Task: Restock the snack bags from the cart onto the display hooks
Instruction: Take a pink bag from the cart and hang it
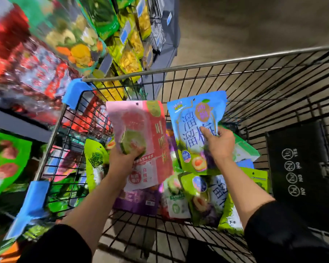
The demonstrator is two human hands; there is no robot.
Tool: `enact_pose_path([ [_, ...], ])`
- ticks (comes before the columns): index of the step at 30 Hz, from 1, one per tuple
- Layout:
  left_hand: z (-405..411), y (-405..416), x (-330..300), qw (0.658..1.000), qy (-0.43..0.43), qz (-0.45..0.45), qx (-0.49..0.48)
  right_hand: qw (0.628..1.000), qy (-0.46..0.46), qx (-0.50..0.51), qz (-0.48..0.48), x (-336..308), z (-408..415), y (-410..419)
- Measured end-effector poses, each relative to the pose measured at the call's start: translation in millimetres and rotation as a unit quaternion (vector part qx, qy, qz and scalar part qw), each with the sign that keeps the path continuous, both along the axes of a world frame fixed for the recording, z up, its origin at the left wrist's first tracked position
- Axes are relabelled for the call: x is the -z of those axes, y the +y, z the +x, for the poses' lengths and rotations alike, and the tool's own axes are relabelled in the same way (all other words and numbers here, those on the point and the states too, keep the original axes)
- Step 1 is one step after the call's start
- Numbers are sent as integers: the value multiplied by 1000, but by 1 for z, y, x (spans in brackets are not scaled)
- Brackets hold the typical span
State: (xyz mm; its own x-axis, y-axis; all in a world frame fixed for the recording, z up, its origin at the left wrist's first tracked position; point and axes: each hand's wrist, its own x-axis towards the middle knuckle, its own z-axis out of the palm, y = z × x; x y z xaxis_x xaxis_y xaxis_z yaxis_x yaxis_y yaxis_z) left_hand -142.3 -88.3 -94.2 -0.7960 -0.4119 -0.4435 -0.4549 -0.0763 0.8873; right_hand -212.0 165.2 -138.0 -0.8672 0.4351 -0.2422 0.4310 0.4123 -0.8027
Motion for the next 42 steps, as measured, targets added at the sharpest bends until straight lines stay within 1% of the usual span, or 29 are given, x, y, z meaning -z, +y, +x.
enact_pose_path([
  [4,15,-19,-41,997,75,-7,-21,990,121,-53,-51,-46,8,-23],
  [6,26,-28,-67,994,98,-1,-38,981,167,-79,-55,-78,13,-38],
  [8,37,-41,-92,988,144,-2,-63,971,209,-109,-48,-108,18,-55],
  [9,44,-47,-106,981,174,-3,-79,965,228,-125,-45,-124,20,-63],
  [13,76,-79,-159,959,247,-28,-137,937,302,-168,-51,-190,36,-104],
  [16,111,-102,-195,938,308,-35,-157,914,356,-185,-61,-242,56,-138],
  [19,152,-122,-220,921,343,-35,-182,886,403,-205,-99,-282,76,-172],
  [21,178,-136,-232,910,355,-28,-212,870,427,-224,-104,-301,87,-198],
  [24,212,-158,-248,889,373,-41,-261,843,458,-259,-108,-323,108,-240],
  [30,264,-195,-273,854,397,-86,-325,793,484,-334,-158,-350,132,-322],
  [33,280,-209,-277,835,405,-91,-361,786,467,-356,-193,-353,136,-353],
  [36,292,-212,-285,820,423,-104,-371,784,434,-372,-243,-355,135,-379],
  [40,297,-217,-293,815,429,-93,-379,785,403,-380,-278,-358,130,-401],
  [42,296,-222,-294,818,420,-86,-383,782,397,-377,-298,-359,127,-407],
])
